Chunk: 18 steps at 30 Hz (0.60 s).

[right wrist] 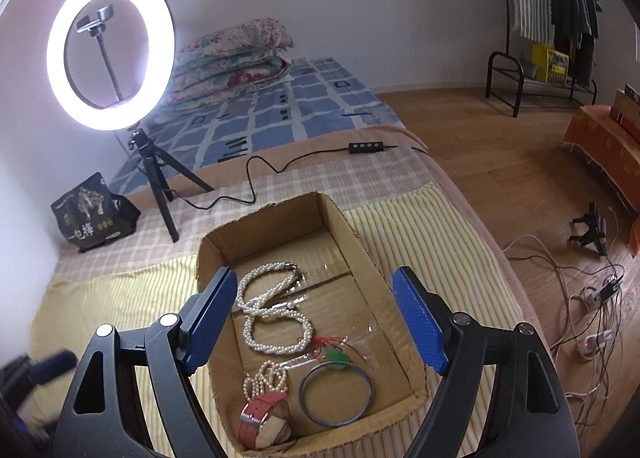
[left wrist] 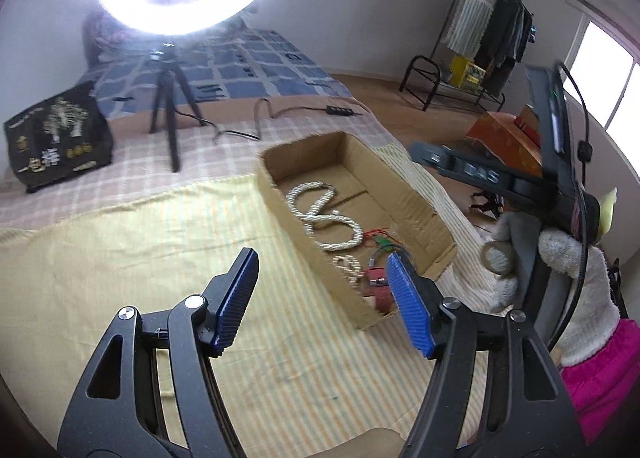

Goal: Organize jewelry
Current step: 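Move the left tool to the other pearl earring while the right tool reaches the yellow bead bracelet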

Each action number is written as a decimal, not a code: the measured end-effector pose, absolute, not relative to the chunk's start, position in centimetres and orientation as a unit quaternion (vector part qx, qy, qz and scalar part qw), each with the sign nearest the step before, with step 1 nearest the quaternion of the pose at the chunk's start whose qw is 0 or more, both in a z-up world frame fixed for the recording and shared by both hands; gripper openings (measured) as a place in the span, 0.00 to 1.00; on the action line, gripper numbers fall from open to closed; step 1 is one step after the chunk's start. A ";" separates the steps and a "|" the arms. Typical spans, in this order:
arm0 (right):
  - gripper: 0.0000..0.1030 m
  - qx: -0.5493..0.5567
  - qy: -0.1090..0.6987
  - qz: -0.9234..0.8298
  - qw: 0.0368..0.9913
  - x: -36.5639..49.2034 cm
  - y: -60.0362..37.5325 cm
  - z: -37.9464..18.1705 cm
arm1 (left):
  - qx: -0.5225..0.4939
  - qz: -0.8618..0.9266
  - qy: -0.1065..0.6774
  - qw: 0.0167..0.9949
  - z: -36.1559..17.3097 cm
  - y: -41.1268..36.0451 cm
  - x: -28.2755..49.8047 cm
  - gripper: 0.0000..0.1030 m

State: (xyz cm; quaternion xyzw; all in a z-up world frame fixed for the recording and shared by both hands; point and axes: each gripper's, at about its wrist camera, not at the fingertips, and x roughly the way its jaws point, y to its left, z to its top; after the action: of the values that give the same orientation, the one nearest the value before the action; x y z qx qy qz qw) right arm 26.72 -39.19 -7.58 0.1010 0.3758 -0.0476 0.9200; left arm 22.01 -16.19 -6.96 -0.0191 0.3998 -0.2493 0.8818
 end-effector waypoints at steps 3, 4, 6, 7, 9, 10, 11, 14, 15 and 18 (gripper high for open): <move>0.78 0.095 0.363 -0.042 0.926 25.7 -38.7 -7.1 | -0.019 -0.238 0.395 0.887 -6.3 -13.7 22.0 0.67; 0.78 0.093 0.356 -0.039 0.929 25.4 -38.5 -6.9 | -0.020 -0.233 0.392 0.890 -6.2 -12.9 22.0 0.66; 0.78 0.088 0.340 -0.028 0.936 24.6 -37.8 -6.6 | -0.020 -0.215 0.387 0.896 -6.0 -11.1 22.2 0.67; 0.78 0.082 0.334 -0.021 0.939 24.3 -37.3 -6.4 | -0.022 -0.204 0.387 0.899 -6.1 -9.9 22.4 0.67; 0.78 0.072 0.331 -0.010 0.941 23.9 -36.5 -6.2 | -0.028 -0.192 0.391 0.900 -6.4 -8.3 22.6 0.67; 0.78 0.065 0.330 -0.003 0.942 23.8 -35.9 -6.1 | -0.030 -0.187 0.393 0.900 -6.6 -7.6 22.8 0.67; 0.78 0.059 0.328 0.003 0.943 23.5 -35.4 -6.1 | -0.034 -0.179 0.396 0.900 -6.9 -6.7 22.9 0.67; 0.78 0.036 0.333 0.028 0.942 23.1 -33.6 -6.4 | -0.038 -0.167 0.406 0.898 -7.6 -4.9 23.2 0.66; 0.78 0.027 0.337 0.040 0.940 23.0 -32.7 -6.5 | -0.039 -0.162 0.410 0.897 -7.9 -4.3 23.4 0.66; 0.78 -0.001 0.346 0.064 0.936 22.5 -30.5 -7.1 | -0.046 -0.154 0.416 0.895 -8.4 -2.9 23.7 0.66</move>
State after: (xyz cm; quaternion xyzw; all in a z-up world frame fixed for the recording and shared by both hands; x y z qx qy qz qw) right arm 22.55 -30.45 -7.08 -0.0012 0.3465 0.0643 0.9358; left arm 23.71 -2.88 -8.42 -0.0464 0.4157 -0.1540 0.8952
